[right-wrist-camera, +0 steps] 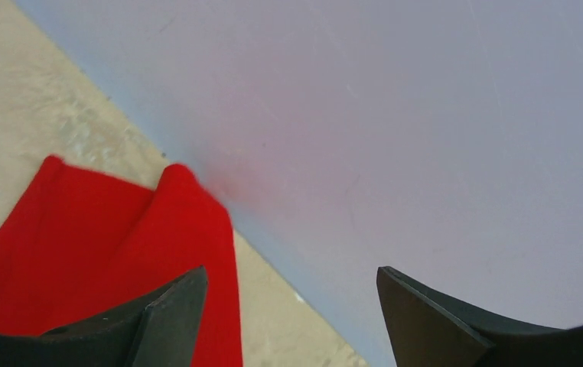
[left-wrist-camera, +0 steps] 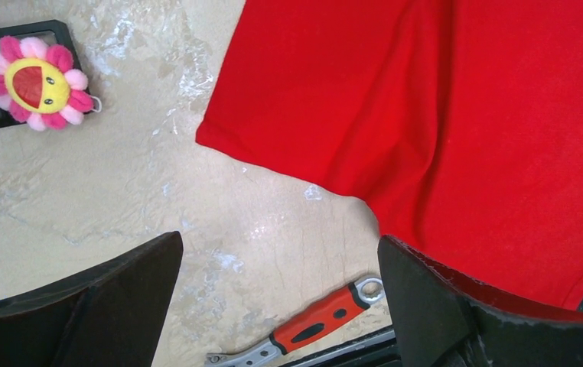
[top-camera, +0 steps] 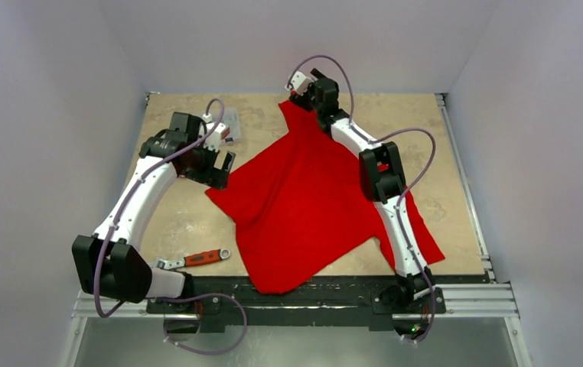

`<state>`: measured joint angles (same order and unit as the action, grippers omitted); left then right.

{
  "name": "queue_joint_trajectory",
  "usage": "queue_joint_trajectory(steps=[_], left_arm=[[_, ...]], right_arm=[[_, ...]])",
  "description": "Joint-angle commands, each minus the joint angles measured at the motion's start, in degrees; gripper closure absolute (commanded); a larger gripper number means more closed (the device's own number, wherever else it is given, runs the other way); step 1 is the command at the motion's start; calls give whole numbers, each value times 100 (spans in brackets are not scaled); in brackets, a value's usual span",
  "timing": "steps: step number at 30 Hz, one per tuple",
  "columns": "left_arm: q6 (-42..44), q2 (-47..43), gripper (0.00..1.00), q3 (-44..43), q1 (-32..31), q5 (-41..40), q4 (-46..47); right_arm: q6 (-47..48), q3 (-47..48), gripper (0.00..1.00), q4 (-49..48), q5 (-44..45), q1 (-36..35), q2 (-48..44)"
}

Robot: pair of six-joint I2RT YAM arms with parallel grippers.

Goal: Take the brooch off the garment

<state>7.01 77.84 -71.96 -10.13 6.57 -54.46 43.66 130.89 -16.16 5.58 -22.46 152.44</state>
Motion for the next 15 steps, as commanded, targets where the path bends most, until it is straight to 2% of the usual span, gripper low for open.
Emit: queue_joint_trajectory(steps=[1,4,6,9,12,15], left_arm=[[5,-151,0,42,18,620,245],[-42,-82,0,100,-160,886,551],[-1,32,0,92,-420,837,681],[37,194,0,27,-760,787,839],[22,388,0,-121,-916,814,852],[-10,541,0,-270,-921,829,809]], right_arm=[[-878,-734,15,793,-504,281,-1548],[-1760,-800,17,2383,-1545,797,-2152],[-1995,-800,26,3599,-2295,1104,-2347],[-2047,-875,37,4790,-2914,1388,-2389],[-2266,-924,47,5439,-3467,1587,-2238],[-2379,-941,49,5735,-3723,1645,-2066]])
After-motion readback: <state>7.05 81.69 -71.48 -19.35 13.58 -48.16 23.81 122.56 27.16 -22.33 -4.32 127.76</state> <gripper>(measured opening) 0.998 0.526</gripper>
